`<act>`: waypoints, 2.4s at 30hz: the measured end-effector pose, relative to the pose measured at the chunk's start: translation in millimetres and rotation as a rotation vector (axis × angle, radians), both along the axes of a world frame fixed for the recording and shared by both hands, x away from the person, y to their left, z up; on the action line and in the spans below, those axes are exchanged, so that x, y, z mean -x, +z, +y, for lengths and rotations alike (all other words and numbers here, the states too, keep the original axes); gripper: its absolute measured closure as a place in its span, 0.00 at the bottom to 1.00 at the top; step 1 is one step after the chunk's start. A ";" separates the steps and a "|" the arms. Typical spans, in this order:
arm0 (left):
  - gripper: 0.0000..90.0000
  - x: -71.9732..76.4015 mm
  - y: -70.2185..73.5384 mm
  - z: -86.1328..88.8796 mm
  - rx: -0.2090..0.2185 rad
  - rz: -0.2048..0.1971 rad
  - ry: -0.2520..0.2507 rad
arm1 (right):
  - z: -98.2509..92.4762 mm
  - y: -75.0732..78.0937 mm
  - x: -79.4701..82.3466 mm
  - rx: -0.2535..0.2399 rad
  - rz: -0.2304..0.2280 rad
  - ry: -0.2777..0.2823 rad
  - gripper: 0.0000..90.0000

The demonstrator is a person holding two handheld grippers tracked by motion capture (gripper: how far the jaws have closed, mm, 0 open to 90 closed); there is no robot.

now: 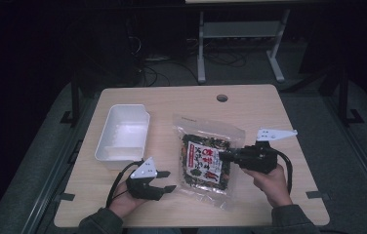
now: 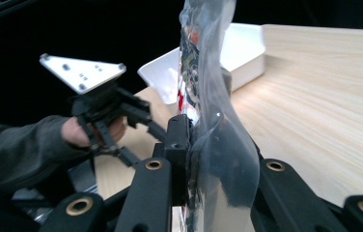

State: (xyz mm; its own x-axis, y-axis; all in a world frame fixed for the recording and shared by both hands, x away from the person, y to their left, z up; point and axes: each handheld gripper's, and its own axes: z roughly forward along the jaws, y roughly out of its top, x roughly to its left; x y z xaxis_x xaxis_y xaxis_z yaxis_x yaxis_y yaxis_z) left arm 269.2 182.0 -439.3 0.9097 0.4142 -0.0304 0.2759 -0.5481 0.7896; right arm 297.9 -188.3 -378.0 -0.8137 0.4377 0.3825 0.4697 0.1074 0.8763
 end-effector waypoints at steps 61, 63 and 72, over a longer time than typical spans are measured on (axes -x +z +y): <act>0.38 25.2 2.9 71.5 -0.106 -0.062 0.083 | 189.9 93.4 -82.9 0.007 -0.203 -0.370 0.83; 0.38 24.9 2.9 72.0 -0.106 -0.062 0.084 | 197.4 94.2 -86.3 -0.001 -0.206 -0.373 0.83; 0.37 23.5 1.8 73.0 -0.115 -0.055 0.088 | 232.2 92.6 -102.7 -0.005 -0.213 -0.380 0.83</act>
State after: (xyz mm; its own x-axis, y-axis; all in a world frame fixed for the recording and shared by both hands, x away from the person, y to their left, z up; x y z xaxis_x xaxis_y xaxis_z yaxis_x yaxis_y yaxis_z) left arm 245.7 255.1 -437.5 0.8688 0.4902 0.0708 0.2849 -0.6116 0.7381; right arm 400.6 43.9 -285.4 -0.6561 0.7199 0.2264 0.2837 -0.0427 0.9579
